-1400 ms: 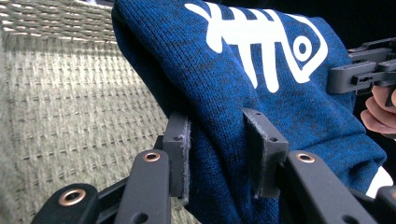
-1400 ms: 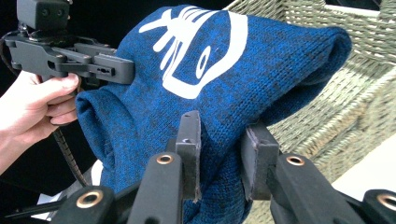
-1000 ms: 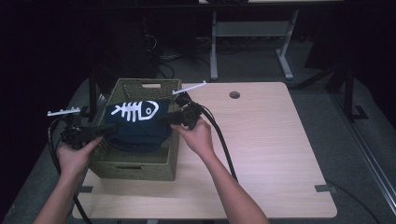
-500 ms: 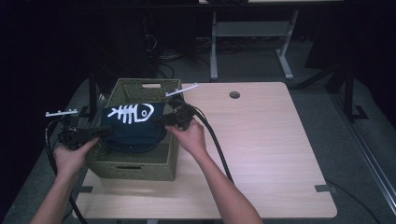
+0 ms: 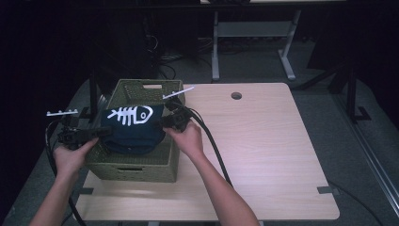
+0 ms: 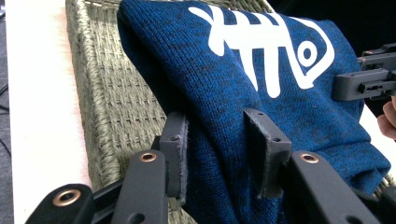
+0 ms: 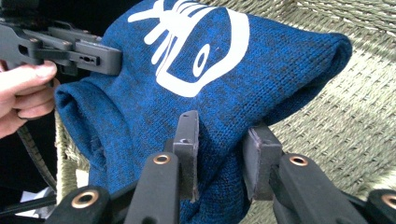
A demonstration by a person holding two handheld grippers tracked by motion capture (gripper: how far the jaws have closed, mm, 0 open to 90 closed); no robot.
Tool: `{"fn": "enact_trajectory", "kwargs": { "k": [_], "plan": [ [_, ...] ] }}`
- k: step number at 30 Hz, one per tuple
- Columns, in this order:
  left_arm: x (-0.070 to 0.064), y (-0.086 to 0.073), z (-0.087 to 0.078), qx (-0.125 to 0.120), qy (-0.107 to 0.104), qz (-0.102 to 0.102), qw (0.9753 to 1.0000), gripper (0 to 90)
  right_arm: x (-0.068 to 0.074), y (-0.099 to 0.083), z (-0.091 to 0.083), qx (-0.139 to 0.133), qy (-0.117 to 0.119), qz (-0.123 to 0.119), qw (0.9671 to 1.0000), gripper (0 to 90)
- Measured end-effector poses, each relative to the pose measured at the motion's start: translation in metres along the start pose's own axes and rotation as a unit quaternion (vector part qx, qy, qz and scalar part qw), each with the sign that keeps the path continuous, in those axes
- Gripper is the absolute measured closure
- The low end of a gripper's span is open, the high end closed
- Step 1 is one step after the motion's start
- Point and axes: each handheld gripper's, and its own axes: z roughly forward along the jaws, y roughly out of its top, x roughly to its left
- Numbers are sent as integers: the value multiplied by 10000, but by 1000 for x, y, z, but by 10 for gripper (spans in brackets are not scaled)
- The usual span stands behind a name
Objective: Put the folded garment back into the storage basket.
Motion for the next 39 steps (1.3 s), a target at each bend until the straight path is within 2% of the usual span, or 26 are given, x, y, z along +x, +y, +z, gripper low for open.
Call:
{"fn": "enact_trajectory", "kwargs": {
  "k": [10,15,17,20,22,23,24,25,26,27,30,33,39],
  "plan": [
    [-2,2,5,63,107,58,9999,605,1,0,0,66,-211,-126,9997,688],
    [-3,4,8,263,224,182,9992,611,5,-1,0,150,-403,-308,9986,675],
    [-4,4,8,203,219,159,9994,613,6,-1,-1,144,-482,-383,9980,675],
    [-4,4,8,242,228,181,9993,614,8,0,-1,136,-520,-435,9976,674],
    [-3,4,9,261,388,219,9987,591,9,0,0,167,-580,-455,9971,602],
    [-4,4,9,262,566,269,9977,549,10,0,0,184,-653,-480,9965,542],
    [-5,3,9,273,653,320,9970,522,10,0,-1,174,-728,-532,9958,495],
    [-6,3,10,280,746,360,9962,516,11,0,-2,129,-813,-591,9949,483],
    [-6,3,10,280,746,360,9962,492,11,0,-2,129,-813,-591,9949,483],
    [-6,4,8,184,726,334,9966,500,12,2,-7,59,-994,-622,9931,468],
    [-6,5,8,187,688,328,9969,502,10,3,-10,37,-905,-597,9941,475],
    [-10,5,7,63,552,341,9979,503,5,3,-17,23,-791,-521,9955,468],
    [-19,8,7,-50,370,412,9984,494,-3,5,-35,-187,-593,-404,9973,451]
  ]
}}
